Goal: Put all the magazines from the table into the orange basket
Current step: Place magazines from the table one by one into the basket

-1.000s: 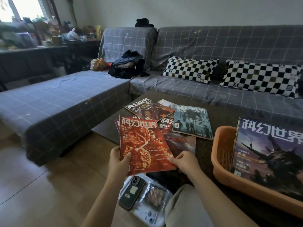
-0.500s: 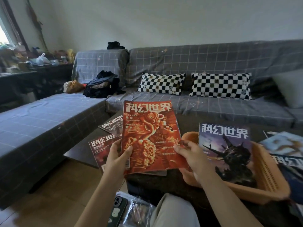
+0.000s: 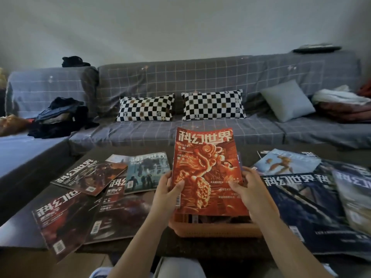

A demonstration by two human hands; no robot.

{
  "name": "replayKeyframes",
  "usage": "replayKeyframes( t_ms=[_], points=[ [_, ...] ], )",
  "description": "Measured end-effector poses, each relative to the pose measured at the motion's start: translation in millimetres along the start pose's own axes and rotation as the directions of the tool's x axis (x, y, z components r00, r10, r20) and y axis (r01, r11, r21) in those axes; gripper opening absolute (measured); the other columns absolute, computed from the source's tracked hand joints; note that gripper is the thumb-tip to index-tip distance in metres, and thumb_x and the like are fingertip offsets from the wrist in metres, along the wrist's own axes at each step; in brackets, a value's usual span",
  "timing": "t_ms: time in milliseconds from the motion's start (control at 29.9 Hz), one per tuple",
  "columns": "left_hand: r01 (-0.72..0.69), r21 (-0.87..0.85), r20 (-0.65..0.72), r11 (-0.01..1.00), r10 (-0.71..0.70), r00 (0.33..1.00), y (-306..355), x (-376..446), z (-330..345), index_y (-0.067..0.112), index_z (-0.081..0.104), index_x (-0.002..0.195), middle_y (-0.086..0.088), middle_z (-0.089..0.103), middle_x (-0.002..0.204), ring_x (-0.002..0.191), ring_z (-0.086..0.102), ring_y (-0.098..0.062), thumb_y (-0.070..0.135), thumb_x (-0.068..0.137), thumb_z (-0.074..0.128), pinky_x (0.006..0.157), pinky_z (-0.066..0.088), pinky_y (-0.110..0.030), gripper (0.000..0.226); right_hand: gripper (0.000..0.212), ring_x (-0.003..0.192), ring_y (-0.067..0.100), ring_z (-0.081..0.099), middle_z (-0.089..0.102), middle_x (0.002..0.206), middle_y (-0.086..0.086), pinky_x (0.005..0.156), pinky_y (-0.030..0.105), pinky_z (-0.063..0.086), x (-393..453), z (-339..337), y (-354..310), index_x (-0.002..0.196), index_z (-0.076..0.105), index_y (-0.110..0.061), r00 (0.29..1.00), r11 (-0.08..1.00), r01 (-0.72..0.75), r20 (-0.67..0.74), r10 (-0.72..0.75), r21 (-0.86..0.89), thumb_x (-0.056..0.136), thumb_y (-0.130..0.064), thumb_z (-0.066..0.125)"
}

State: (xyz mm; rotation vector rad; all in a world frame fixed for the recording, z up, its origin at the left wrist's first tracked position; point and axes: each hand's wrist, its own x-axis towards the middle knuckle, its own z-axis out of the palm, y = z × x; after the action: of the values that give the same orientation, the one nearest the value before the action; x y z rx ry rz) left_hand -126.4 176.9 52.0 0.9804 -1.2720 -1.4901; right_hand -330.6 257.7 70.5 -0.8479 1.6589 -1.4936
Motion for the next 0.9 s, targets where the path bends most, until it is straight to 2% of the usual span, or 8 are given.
replayKeyframes(
  t_ms=[134,267,368,468,535,702,835,902],
  points=[
    [-0.008,0.265,0.004,0.964,0.008,1.0,-15,17,24,0.028,0.05,0.126,0.006,0.067,0.107,0.085,0.071,-0.011,0.029,0.093,0.06,0.072,0.06,-0.035,0.034,0.03,0.089,0.021,0.066,0.063,0.1,-0.001,0.08,0.047,0.055,14,-16,10,0.117,0.046,-0.028,0.998,0.995,-0.033,-0.052,0.029,-0.097,0.091,-0.018,0.057],
    [0.03,0.545,-0.042,0.838,-0.009,0.999,-24,24,32,0.022,0.051,0.125,0.02,0.059,0.085,0.062,0.064,0.005,0.033,0.092,0.06,0.045,0.045,-0.012,0.036,0.03,0.071,0.006,0.059,0.06,0.089,-0.008,0.054,0.024,0.047,20,-16,24,0.12,0.046,-0.023,0.992,0.958,-0.075,-0.114,0.045,-0.276,0.092,-0.024,0.055],
    [0.001,0.68,-0.012,0.733,0.009,1.0,-27,25,33,0.023,0.049,0.131,0.024,0.052,0.081,0.066,0.055,0.009,0.032,0.092,0.06,0.044,0.038,-0.008,0.041,0.026,0.065,0.001,0.054,0.057,0.085,-0.009,0.049,0.019,0.041,24,-15,29,0.117,0.047,-0.023,0.982,0.903,-0.077,-0.188,-0.004,-0.423,0.092,-0.025,0.054],
    [-0.02,0.742,0.001,0.67,0.029,1.0,-29,25,34,0.023,0.052,0.129,0.024,0.051,0.076,0.058,0.056,0.013,0.031,0.093,0.058,0.038,0.038,-0.006,0.037,0.004,0.056,0.002,0.054,0.055,0.07,-0.013,0.044,0.015,0.037,22,-15,31,0.094,0.056,-0.022,0.975,0.841,-0.07,-0.215,-0.057,-0.537,0.092,-0.023,0.053],
    [-0.028,0.783,-0.007,0.621,0.053,0.999,-30,27,34,0.022,0.057,0.124,0.021,0.056,0.083,0.063,0.054,0.008,0.029,0.094,0.057,0.042,0.036,-0.008,0.031,0.009,0.06,0.006,0.06,0.061,0.074,-0.007,0.049,0.02,0.048,22,-14,31,0.085,0.059,-0.02,0.976,0.821,-0.067,-0.209,-0.065,-0.568,0.092,-0.022,0.053],
    [0.005,0.803,-0.024,0.597,0.023,0.999,-36,31,32,0.024,0.064,0.114,0.0,0.064,0.116,0.08,0.064,-0.006,0.03,0.093,0.056,0.059,0.048,-0.016,0.023,0.031,0.091,0.022,0.062,0.053,0.122,0.008,0.082,0.04,0.055,26,-14,32,0.117,0.054,-0.014,0.982,0.832,-0.175,-0.151,0.111,-0.526,0.09,-0.029,0.055],
    [0.009,0.798,0.0,0.603,-0.015,1.0,-38,33,30,0.022,0.065,0.116,-0.002,0.066,0.114,0.078,0.066,-0.007,0.029,0.095,0.053,0.057,0.049,-0.016,0.025,0.006,0.068,0.012,0.062,0.064,0.081,-0.003,0.054,0.025,0.046,28,-16,34,0.092,0.056,-0.018,0.973,0.862,-0.229,-0.124,0.194,-0.452,0.091,-0.024,0.053],
    [0.014,0.788,-0.002,0.615,-0.02,1.0,-38,34,30,0.022,0.065,0.117,0.006,0.069,0.099,0.072,0.065,-0.003,0.028,0.096,0.052,0.052,0.046,-0.013,0.025,0.004,0.067,0.011,0.06,0.063,0.077,-0.004,0.051,0.024,0.04,30,-17,35,0.089,0.053,-0.02,0.971,0.874,-0.239,-0.121,0.207,-0.423,0.092,-0.023,0.052]
  ],
)
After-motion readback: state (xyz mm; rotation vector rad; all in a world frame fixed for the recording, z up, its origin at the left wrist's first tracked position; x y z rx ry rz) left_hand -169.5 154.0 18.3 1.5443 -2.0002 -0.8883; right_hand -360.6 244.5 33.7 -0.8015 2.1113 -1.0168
